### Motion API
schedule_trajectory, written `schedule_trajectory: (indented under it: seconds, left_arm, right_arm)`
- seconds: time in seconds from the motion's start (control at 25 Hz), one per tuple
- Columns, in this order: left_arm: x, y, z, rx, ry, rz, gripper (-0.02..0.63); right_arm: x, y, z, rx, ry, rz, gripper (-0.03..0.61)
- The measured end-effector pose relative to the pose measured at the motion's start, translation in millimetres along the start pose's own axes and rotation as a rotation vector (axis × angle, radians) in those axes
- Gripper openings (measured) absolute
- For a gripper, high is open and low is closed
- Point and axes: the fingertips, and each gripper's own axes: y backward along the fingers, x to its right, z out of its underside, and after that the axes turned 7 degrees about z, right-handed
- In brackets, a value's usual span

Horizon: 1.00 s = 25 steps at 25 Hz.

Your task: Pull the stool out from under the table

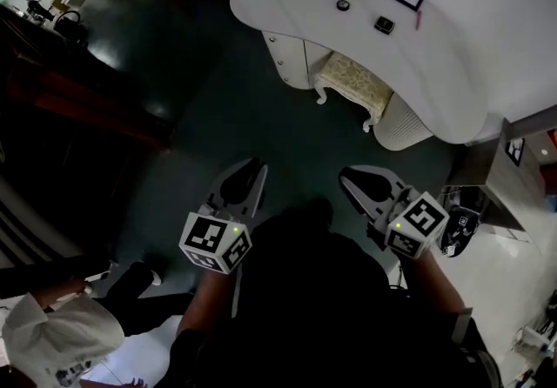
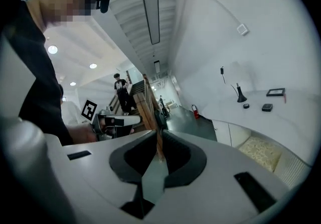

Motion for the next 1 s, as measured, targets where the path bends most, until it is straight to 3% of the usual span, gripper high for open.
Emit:
schedule_trajectory:
  seconds: [0.16, 0.52, 0.72, 1.0]
  left_arm:
    - [-7.3, -32.4, -9.9, -0.026, -0.005, 0.039, 0.064]
    - [-39.3, -110.6, -39.4, -0.037, -0.037, 0.178, 0.064]
    - [-80.5, -153.2, -62.8, -0.036, -0.109, 0.298, 0.061]
    - [-152.6, -189.7, -71.9, -0.074, -0.135, 0.44, 0.057]
  right_arm:
    - [23.0, -7.5, -5.7, 0.016, -0.037, 0.028, 0.02]
    - [89.7, -16.8, -31.5, 0.099, -0.103, 0.198, 0.019]
    - [117.5, -48.8, -44.3, 0.115, -0.112, 0.338, 0.02]
    - [146.5, -108.3, -51.5, 0.093, -0.127, 0.506, 0.02]
